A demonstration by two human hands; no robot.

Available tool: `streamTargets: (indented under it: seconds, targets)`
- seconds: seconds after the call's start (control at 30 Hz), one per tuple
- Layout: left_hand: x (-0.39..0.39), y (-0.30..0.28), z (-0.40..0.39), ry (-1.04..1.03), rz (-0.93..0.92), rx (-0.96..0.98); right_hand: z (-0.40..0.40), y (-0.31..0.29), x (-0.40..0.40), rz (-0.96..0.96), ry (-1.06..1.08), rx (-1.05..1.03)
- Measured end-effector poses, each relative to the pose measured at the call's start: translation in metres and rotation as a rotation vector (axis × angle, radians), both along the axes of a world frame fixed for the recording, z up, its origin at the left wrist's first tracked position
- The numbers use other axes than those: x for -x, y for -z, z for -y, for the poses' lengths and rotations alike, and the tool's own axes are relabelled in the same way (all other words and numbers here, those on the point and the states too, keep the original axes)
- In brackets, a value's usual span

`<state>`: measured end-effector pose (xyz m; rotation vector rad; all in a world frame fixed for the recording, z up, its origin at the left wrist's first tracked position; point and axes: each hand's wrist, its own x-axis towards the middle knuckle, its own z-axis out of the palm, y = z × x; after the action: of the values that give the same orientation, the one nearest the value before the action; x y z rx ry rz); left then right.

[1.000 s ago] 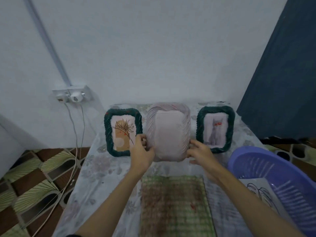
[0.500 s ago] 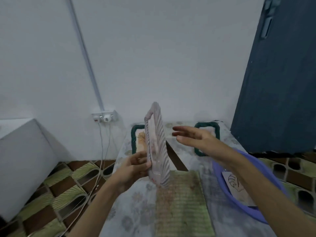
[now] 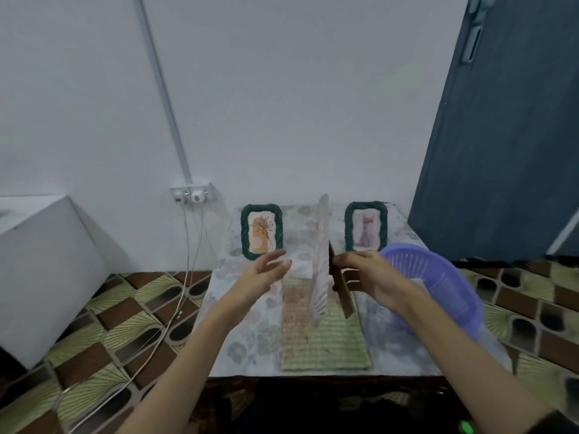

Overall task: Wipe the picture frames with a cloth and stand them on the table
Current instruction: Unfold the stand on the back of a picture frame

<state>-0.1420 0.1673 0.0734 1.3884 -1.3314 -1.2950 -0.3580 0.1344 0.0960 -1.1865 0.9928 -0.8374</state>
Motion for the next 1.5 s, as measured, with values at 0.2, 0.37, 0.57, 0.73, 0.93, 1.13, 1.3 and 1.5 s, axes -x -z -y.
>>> streamTargets:
  seconds: [0.2, 0.37, 0.57, 0.73, 0.93, 1.13, 1.3, 1.5]
  targets:
    - [0.041, 0.010, -0.013, 0.154, 0.470, 0.442, 0.004, 0.034, 0.015, -0.376, 0.147, 0.018]
    - [0.048, 0.068, -0.002, 0.155, 1.009, 0.402, 0.019, 0.067, 0.016, -0.588, 0.195, 0.036]
    - [0.029, 0.130, 0.008, 0.152, 1.275, 0.276, 0.041, 0.099, 0.010, -0.818, 0.160, 0.113]
    - [0.021, 0.163, 0.018, 0.089, 1.423, 0.269, 0.064, 0.122, -0.010, -0.969, 0.043, 0.132]
    - [0.007, 0.192, 0.041, 0.121, 1.452, 0.213, 0.082, 0.145, -0.035, -1.121, 0.032, 0.129]
    - [0.001, 0.219, 0.054, 0.167, 1.426, 0.165, 0.085, 0.178, -0.047, -1.261, -0.141, 0.184]
    - [0.004, 0.229, 0.053, 0.141, 1.365, 0.173, 0.072, 0.200, -0.049, -1.448, -0.238, 0.347]
    - [0.027, 0.225, 0.047, 0.245, 1.349, -0.003, 0.063, 0.208, -0.033, -1.356, -0.318, 0.325]
